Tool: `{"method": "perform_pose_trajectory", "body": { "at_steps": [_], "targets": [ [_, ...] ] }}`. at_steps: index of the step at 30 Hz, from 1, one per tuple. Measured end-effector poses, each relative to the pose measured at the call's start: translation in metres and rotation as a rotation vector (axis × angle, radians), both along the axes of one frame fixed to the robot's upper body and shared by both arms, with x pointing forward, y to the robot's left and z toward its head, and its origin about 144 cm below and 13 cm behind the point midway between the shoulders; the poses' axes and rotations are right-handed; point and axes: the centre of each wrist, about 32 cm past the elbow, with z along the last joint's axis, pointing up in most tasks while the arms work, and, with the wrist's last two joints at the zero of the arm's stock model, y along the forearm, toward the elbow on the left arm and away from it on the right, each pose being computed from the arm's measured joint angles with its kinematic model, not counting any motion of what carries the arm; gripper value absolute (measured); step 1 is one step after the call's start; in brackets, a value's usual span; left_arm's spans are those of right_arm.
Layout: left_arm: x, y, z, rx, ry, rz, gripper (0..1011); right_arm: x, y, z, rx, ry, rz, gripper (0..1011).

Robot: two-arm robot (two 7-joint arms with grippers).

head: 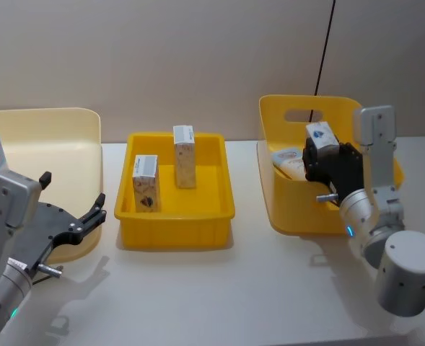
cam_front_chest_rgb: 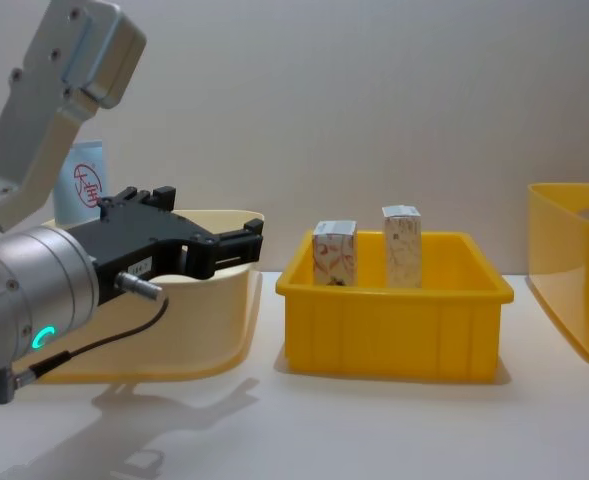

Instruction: Bimanual collaborative sorting of washing and personal care products

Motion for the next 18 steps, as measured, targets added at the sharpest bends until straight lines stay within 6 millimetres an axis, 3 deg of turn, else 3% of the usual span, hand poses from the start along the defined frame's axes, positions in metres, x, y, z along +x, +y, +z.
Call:
{"method": "perform_pose_trajectory", "body": {
  "at_steps": [8, 18],
  "targets": [
    [0.0000, 0.0000, 0.0000, 0.000, 0.000, 0.000, 1003, 0.0068, 0.0051, -0.0065, 0.024, 0.038, -0.005, 422],
    [0.0000, 0.0000, 0.0000, 0.000, 0.000, 0.000, 1003, 0.0106, 0.0085, -0.0095, 0.037, 0.059, -0.006, 698]
  ]
}}
